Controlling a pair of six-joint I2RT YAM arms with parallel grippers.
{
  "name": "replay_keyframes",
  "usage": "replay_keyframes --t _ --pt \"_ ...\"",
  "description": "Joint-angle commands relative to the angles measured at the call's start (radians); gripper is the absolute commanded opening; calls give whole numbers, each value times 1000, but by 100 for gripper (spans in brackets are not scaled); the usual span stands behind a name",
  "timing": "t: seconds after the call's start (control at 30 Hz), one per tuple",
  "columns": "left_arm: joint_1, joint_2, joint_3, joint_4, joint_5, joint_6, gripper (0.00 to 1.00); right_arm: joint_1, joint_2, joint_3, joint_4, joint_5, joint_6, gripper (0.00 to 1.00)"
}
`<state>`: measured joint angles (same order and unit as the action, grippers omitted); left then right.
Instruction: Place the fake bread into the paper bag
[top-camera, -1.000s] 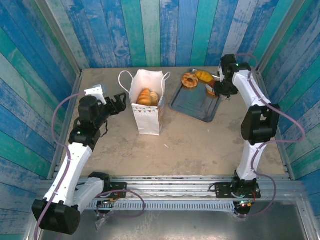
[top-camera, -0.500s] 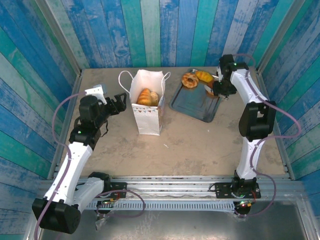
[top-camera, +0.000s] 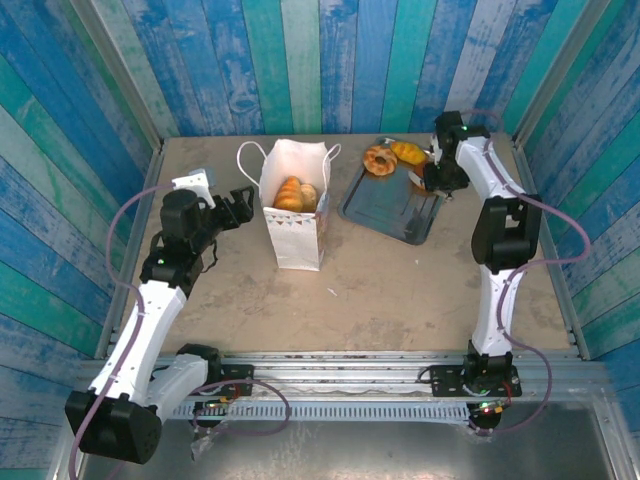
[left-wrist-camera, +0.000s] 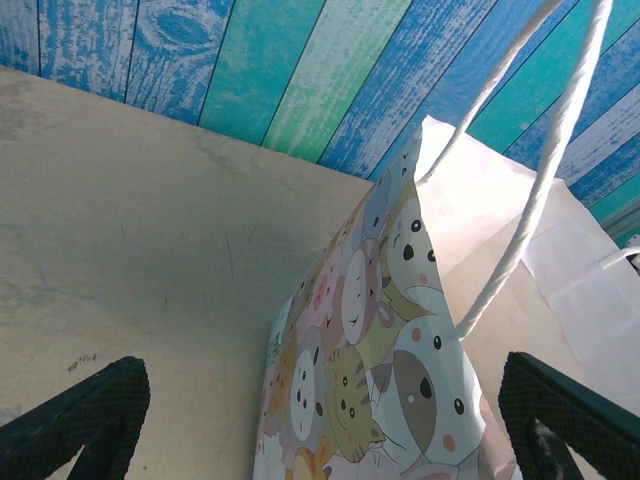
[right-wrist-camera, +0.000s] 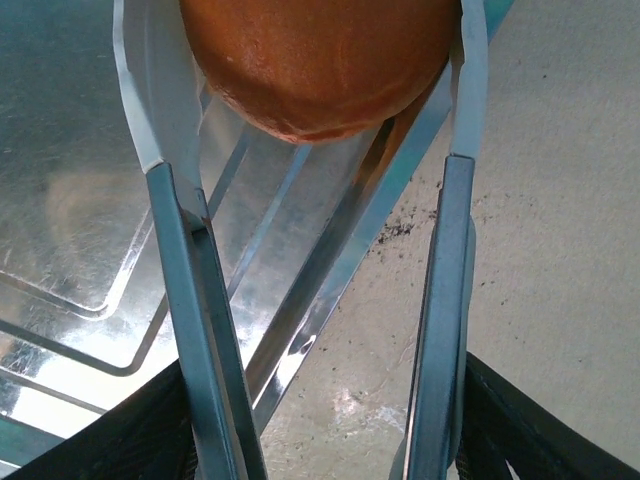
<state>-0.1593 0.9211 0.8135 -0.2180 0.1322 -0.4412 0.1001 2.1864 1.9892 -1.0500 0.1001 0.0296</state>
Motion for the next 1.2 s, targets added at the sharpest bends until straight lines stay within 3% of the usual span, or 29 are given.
replay_keyframes --t 0.0,0.27,0.5,0.77,0.97,1.17 --pt "-3 8 23 -4 -7 18 94 -7 0 22 -17 -5 -8 61" --pt "-3 -2 24 -9 5 13 94 -7 -71 -31 -16 -4 3 51" --pt "-3 -33 51 -27 17 3 94 -5 -208 -148 -4 -4 28 49" --pt "-3 -14 87 -59 58 -2 94 19 -460 -319 4 -9 68 48" --pt "-3 45 129 -80 140 5 100 70 -696 -434 10 -62 106 48" --pt "-3 126 178 -90 220 -5 94 162 -874 -456 -8 -69 169 47"
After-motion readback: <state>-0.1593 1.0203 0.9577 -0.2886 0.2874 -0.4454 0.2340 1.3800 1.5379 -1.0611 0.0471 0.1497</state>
